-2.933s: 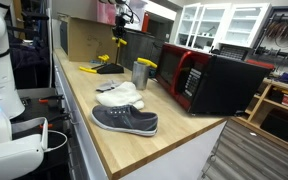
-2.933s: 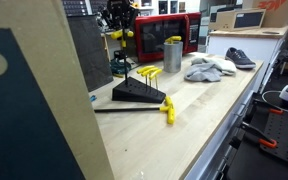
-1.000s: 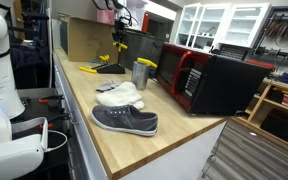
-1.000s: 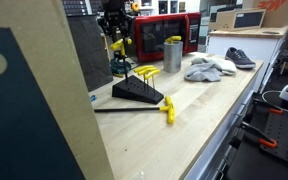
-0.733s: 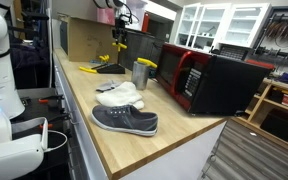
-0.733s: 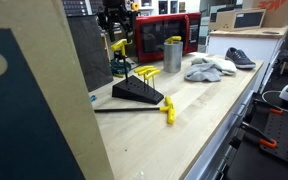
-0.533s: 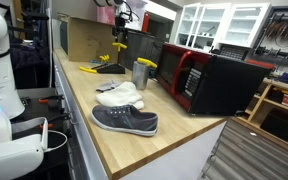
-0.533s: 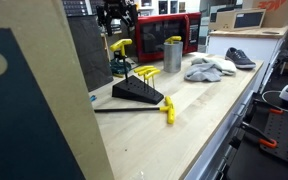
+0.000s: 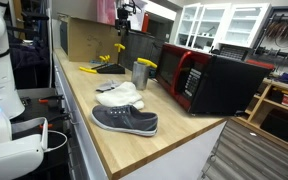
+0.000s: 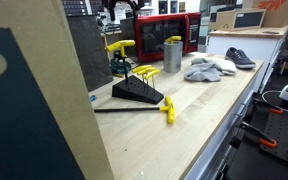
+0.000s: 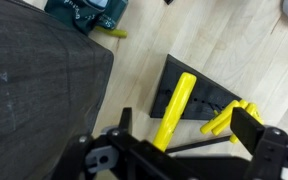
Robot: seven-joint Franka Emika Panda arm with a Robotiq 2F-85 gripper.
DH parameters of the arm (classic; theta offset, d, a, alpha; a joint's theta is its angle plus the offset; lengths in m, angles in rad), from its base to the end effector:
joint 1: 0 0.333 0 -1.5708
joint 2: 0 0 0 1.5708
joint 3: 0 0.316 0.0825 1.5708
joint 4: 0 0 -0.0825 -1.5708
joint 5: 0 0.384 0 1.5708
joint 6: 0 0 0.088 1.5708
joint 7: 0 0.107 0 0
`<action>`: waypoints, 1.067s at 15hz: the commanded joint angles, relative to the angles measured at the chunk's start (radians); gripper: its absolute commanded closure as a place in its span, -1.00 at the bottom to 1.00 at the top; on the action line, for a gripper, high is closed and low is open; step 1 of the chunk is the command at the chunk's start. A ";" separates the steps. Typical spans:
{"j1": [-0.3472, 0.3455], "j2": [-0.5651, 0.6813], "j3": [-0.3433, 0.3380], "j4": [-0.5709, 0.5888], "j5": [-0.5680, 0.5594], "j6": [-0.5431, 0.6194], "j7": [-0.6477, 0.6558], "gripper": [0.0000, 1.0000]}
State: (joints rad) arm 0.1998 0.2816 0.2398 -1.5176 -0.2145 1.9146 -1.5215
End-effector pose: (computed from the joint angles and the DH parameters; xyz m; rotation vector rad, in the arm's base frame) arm 0.6098 0.2500 0.5161 1.5879 2.4943 0.0498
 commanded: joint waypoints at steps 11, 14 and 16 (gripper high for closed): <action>-0.125 -0.280 -0.049 -0.353 0.199 0.029 -0.420 -1.00; -0.120 -0.316 -0.079 -0.392 0.197 -0.003 -0.425 -1.00; -0.096 -0.271 -0.077 -0.351 0.161 -0.004 -0.233 -1.00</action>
State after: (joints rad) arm 0.0867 0.0101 0.1794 -1.8716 -0.0540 1.9128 -1.7548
